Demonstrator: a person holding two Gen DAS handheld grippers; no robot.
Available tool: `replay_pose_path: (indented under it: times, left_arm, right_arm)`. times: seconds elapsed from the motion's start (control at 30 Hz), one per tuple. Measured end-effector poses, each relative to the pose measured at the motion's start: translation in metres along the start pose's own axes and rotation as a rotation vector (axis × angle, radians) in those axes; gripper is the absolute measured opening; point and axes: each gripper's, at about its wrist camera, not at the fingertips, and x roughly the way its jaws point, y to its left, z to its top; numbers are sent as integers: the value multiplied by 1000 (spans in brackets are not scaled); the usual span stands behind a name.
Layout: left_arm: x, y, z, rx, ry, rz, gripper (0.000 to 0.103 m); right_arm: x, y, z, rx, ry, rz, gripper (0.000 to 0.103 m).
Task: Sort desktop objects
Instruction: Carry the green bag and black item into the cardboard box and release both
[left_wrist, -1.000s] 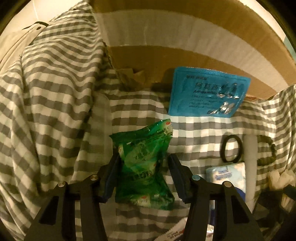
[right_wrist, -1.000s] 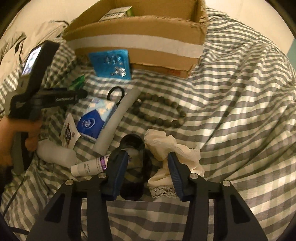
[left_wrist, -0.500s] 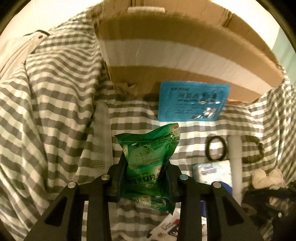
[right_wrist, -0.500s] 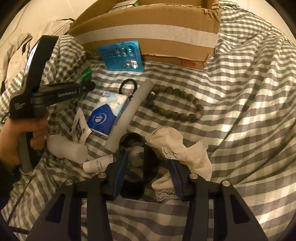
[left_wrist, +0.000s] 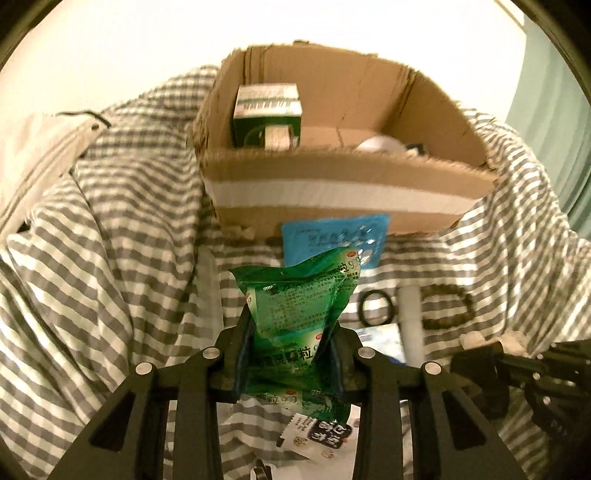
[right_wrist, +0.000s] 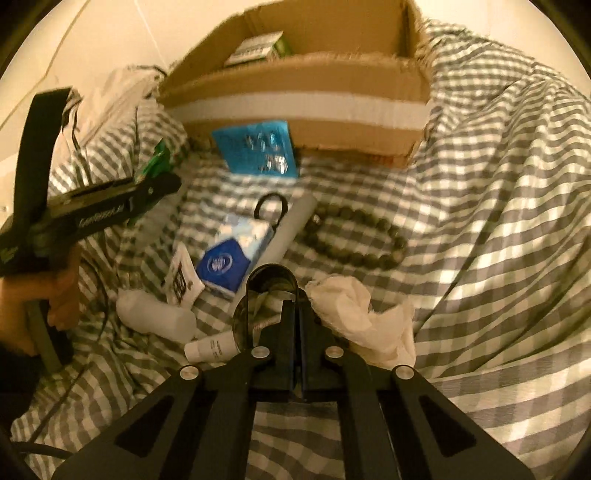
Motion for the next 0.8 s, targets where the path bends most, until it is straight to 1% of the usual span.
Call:
replay_pose_path:
  times: [0.03,0.07,0.13,0.17,0.3,0.43,0.6,0.8]
  left_arm:
    - [-7,-1,2,-1,-15,-12,35]
    - [-3,0,5,-1,-22,-18,35]
    - [-14,-1,8,-4,-47,-31,35]
    - [-13,-2,11,-5,-54,-36,35]
    - [-33,-5,15,-8,-98,-53,34]
    - [-52,-10,21,10,-147,-69,34]
    - [-75,-16,29,21,-215,-81,35]
    - [-98,-22,41,29,-285,-94,35]
  right_arm:
    - [-3,0,0,3,-18,-5,2]
    - [-7,2,1,4,-38,-11,2]
    - [-16,3,2,-2,-77,-32,2]
    - [-21,5,3,-5,-97,-38,2]
    - [-34,7,7,-9,-159,-44,2]
    - [-48,10,13,-7,-216,-50,2]
    - [-70,14,24,-11,-298,-63,2]
    - [-104,24,42,-36,-423,-88,2]
